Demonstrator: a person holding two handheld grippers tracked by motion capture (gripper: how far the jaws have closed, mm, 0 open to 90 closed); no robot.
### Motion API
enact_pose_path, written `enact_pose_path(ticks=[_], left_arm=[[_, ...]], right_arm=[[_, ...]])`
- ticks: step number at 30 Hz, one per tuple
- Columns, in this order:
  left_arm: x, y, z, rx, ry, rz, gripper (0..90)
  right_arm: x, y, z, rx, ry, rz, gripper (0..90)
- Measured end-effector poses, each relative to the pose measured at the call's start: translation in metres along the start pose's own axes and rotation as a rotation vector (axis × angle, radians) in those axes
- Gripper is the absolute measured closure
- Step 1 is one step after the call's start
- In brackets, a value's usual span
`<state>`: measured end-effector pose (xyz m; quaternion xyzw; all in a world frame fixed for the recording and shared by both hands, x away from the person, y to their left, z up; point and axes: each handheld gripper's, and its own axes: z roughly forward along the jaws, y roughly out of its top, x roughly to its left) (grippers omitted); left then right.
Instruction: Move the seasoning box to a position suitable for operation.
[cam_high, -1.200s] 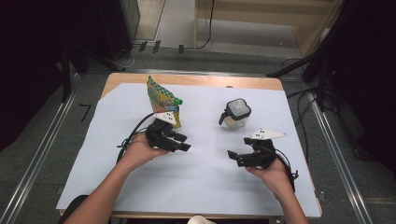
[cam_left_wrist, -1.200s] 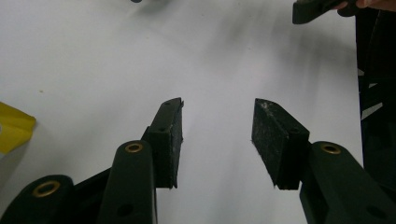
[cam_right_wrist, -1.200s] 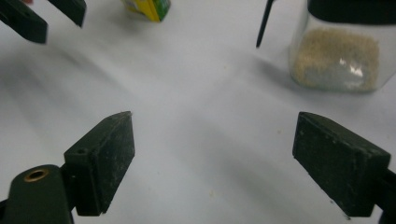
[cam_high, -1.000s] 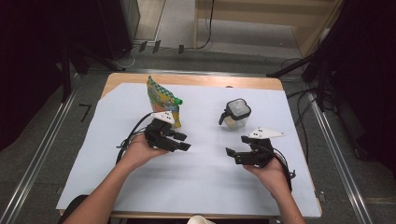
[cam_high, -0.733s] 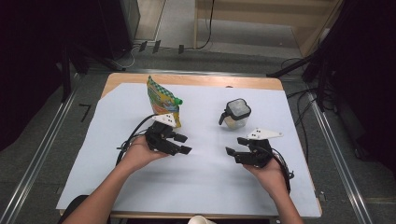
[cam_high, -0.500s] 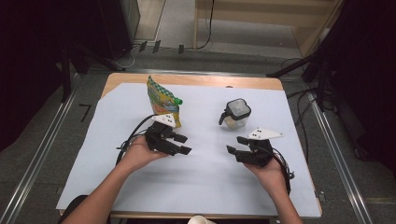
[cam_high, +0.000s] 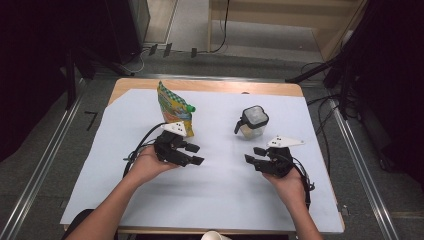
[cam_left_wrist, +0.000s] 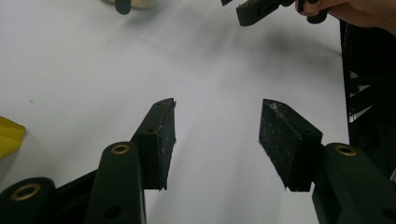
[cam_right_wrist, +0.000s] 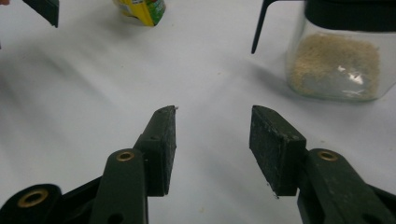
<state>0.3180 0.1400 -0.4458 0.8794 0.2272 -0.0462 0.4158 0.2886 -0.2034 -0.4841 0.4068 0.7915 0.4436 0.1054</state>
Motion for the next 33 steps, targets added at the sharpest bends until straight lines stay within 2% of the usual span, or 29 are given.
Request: enact_pose_path(ticks=[9, 15, 18, 24, 26, 28, 33], left_arm=[[0.002, -0.001, -0.004, -0.021, 0.001, -0.002, 46.4], [0.002, -0.001, -0.004, -0.017, 0.01, 0.013, 46.3], [0.003, -0.001, -0.005, -0.035, -0.007, 0.007, 46.4], [0.0, 0.001, -0.002, -0.034, 0.0, 0.023, 45.6], [-0.002, 0.001, -0.001, -0.029, -0.006, 0.026, 45.6], [-0.003, 0.002, 0.0, -0.026, -0.01, 0.026, 45.5], [-0.002, 0.002, 0.001, -0.024, -0.008, 0.022, 45.1]], right_arm=[[-0.004, 0.002, 0.001, -0.003, -0.047, -0.004, 48.0], [-0.006, 0.004, 0.003, -0.008, -0.082, -0.017, 45.3], [-0.012, 0.008, 0.004, -0.015, -0.092, 0.004, 45.9], [-0.026, 0.01, 0.01, -0.043, -0.141, 0.046, 44.6], [-0.031, 0.01, 0.012, -0.052, -0.165, 0.056, 42.0], [-0.036, 0.014, 0.012, -0.03, -0.183, 0.084, 39.1], [-0.044, 0.017, 0.014, -0.054, -0.216, 0.106, 29.6]])
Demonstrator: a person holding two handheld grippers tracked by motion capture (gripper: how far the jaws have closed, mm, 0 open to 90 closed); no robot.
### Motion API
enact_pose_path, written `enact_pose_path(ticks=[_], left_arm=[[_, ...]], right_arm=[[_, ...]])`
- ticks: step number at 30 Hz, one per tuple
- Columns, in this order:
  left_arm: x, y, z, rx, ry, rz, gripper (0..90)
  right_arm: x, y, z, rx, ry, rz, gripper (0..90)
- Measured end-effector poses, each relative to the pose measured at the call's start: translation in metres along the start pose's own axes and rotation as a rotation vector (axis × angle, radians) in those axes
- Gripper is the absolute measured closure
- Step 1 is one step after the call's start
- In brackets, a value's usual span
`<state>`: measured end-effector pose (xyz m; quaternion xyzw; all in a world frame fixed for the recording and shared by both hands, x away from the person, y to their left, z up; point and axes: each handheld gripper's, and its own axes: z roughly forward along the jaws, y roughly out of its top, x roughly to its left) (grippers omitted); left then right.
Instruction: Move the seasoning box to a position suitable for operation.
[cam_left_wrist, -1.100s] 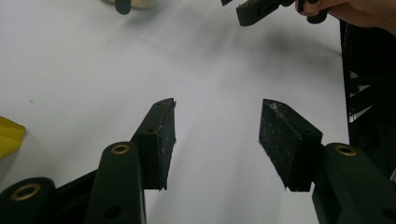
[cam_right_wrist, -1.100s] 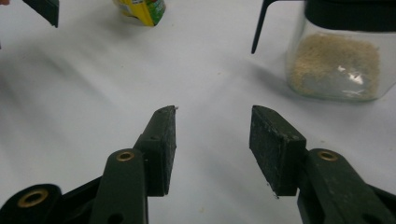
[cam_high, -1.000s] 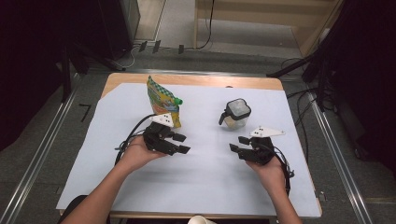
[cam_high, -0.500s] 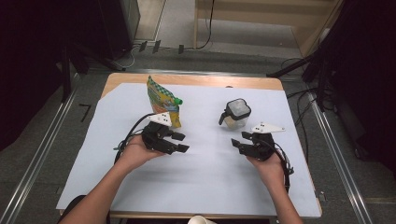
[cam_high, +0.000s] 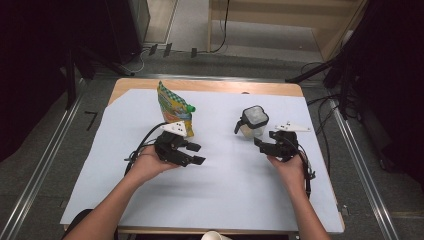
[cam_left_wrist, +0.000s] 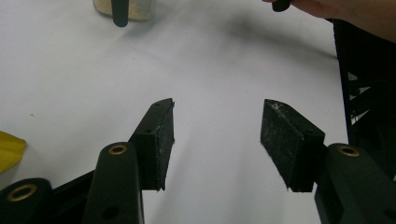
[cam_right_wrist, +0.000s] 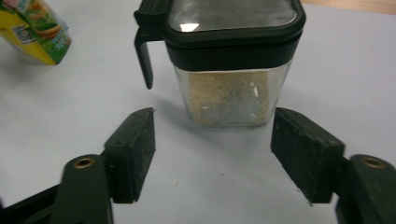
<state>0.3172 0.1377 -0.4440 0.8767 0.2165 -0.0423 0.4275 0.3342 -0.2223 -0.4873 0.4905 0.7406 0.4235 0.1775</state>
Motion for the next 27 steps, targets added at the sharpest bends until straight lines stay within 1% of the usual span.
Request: enact_pose_path(ticks=[3, 5, 7, 11, 12, 13, 19, 20, 22, 27], left_arm=[[0.0, 0.0, -0.001, 0.007, 0.003, -0.01, 45.0], [0.0, 0.0, -0.001, 0.008, 0.002, -0.013, 45.2], [-0.001, -0.001, -0.002, 0.008, 0.0, -0.014, 45.3], [-0.004, -0.004, -0.004, 0.015, 0.005, -0.017, 45.3], [-0.004, -0.004, -0.004, 0.015, 0.005, -0.017, 45.3], [-0.005, -0.006, -0.005, 0.013, 0.009, -0.018, 45.2], [-0.01, -0.012, -0.01, 0.008, 0.019, -0.025, 45.2], [-0.01, -0.012, -0.01, 0.008, 0.019, -0.025, 45.2], [-0.012, -0.015, -0.013, 0.007, 0.028, -0.03, 45.1], [-0.013, -0.02, -0.017, 0.005, 0.035, -0.04, 45.1]], right_arm=[[0.0, 0.001, 0.006, -0.014, -0.021, -0.001, 25.2], [0.001, 0.004, 0.011, 0.003, -0.025, -0.003, 21.9], [0.001, 0.007, 0.016, -0.001, -0.039, -0.016, 21.0], [0.001, 0.01, 0.027, 0.002, -0.047, -0.029, 18.3], [0.001, 0.01, 0.027, 0.002, -0.047, -0.029, 18.3], [0.001, 0.011, 0.031, 0.004, -0.051, -0.029, 17.8], [-0.002, 0.015, 0.045, -0.022, -0.063, -0.022, 16.7], [-0.002, 0.015, 0.045, -0.022, -0.063, -0.022, 16.7], [-0.002, 0.017, 0.053, -0.028, -0.071, -0.037, 15.6], [-0.002, 0.018, 0.064, -0.047, -0.078, -0.036, 14.3]])
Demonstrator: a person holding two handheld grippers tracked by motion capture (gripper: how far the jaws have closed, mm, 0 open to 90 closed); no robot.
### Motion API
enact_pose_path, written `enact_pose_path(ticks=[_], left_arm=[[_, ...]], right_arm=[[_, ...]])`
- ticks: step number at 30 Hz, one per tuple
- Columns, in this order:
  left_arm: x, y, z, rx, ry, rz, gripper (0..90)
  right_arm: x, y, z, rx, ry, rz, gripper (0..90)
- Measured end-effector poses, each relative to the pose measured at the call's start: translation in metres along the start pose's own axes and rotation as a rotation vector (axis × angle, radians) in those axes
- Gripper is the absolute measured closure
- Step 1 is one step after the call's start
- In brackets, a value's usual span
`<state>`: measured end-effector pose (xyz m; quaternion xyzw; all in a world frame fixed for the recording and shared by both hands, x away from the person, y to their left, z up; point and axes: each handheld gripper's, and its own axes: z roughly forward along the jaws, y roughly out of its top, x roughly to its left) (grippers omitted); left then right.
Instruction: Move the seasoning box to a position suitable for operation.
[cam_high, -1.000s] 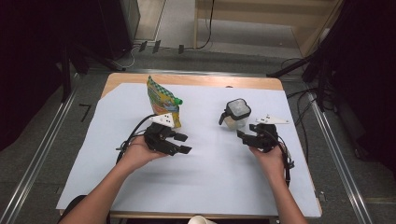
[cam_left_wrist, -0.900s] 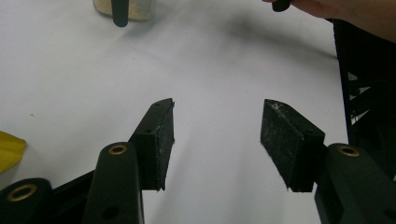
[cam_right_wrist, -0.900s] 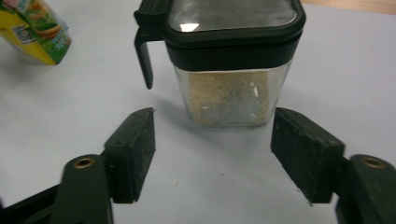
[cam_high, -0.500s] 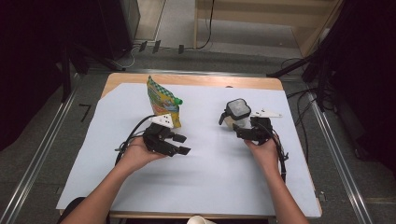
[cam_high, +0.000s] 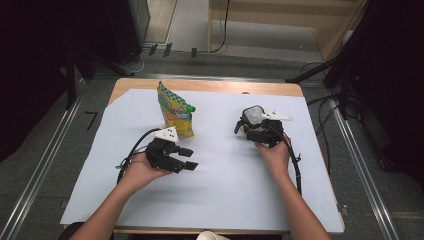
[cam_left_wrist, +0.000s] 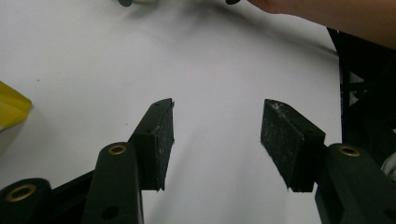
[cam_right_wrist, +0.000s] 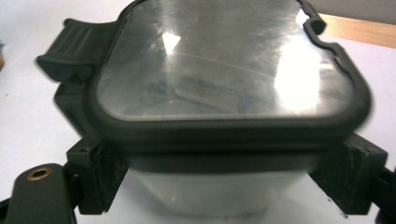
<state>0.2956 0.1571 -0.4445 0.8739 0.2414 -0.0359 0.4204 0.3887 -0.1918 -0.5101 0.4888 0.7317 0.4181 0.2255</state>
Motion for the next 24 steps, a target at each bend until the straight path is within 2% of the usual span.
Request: enact_pose_path(ticks=[10, 15, 24], left_arm=[[-0.002, -0.004, -0.001, 0.007, 0.008, -0.006, 44.8], [-0.001, -0.004, -0.001, 0.002, 0.01, -0.006, 44.6], [0.0, -0.004, -0.001, 0.007, 0.018, -0.004, 44.0]], right_arm=[[0.002, -0.001, 0.014, -0.034, -0.015, 0.016, 14.3], [0.003, -0.001, 0.013, -0.036, -0.031, -0.001, 15.4], [0.003, 0.002, 0.007, -0.043, -0.026, 0.019, 15.6]])
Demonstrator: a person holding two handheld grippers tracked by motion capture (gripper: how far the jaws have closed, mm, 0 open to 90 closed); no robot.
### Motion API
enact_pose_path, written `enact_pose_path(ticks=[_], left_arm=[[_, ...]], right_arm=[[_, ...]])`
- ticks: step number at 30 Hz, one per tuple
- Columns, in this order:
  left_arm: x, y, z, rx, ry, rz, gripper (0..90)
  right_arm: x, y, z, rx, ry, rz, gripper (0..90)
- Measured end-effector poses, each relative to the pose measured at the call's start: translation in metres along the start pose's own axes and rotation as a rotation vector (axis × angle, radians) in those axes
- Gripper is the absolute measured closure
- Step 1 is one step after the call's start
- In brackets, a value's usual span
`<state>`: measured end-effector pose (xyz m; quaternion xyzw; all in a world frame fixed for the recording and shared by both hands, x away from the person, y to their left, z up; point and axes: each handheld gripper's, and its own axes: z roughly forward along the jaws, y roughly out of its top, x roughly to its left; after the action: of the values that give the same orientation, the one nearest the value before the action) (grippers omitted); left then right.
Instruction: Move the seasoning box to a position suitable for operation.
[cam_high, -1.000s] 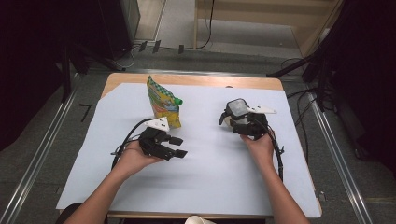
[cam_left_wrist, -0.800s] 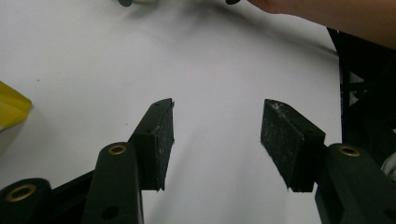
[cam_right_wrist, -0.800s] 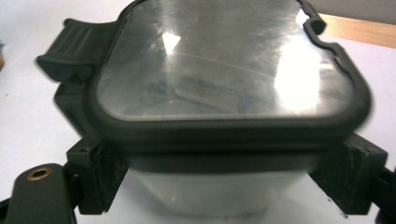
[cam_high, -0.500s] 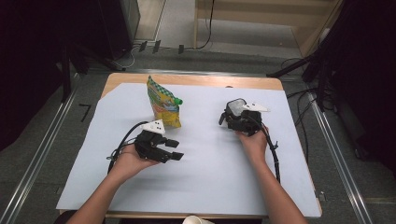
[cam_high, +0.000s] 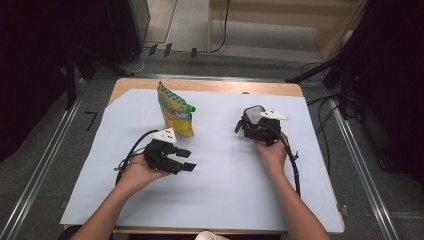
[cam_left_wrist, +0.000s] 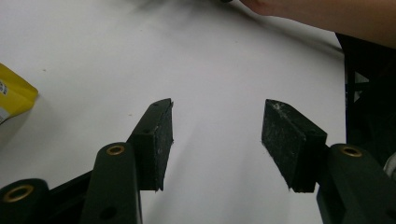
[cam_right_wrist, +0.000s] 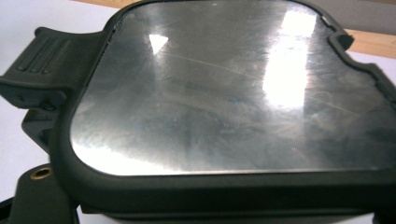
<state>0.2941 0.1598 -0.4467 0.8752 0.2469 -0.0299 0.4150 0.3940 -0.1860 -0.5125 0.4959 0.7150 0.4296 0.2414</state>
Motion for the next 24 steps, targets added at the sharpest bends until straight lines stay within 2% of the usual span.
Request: enact_pose_path(ticks=[3, 10, 15, 20, 24], left_arm=[[0.0, 0.0, 0.0, 0.0, 0.001, -0.001, 43.9], [0.002, 0.003, 0.002, 0.0, -0.001, 0.005, 43.5], [0.004, 0.006, 0.004, 0.0, -0.004, 0.002, 43.1], [0.006, 0.009, 0.007, 0.004, -0.014, 0.002, 42.5], [0.007, 0.011, 0.01, 0.009, -0.018, 0.007, 42.6]], right_arm=[[0.001, 0.002, -0.003, -0.006, 0.005, -0.002, 15.6], [0.016, 0.004, -0.018, 0.001, 0.049, -0.011, 15.6], [0.027, 0.003, -0.031, -0.008, 0.077, -0.035, 15.6], [0.038, 0.001, -0.041, 0.004, 0.117, -0.076, 15.6], [0.045, -0.003, -0.049, 0.007, 0.14, -0.09, 15.7]])
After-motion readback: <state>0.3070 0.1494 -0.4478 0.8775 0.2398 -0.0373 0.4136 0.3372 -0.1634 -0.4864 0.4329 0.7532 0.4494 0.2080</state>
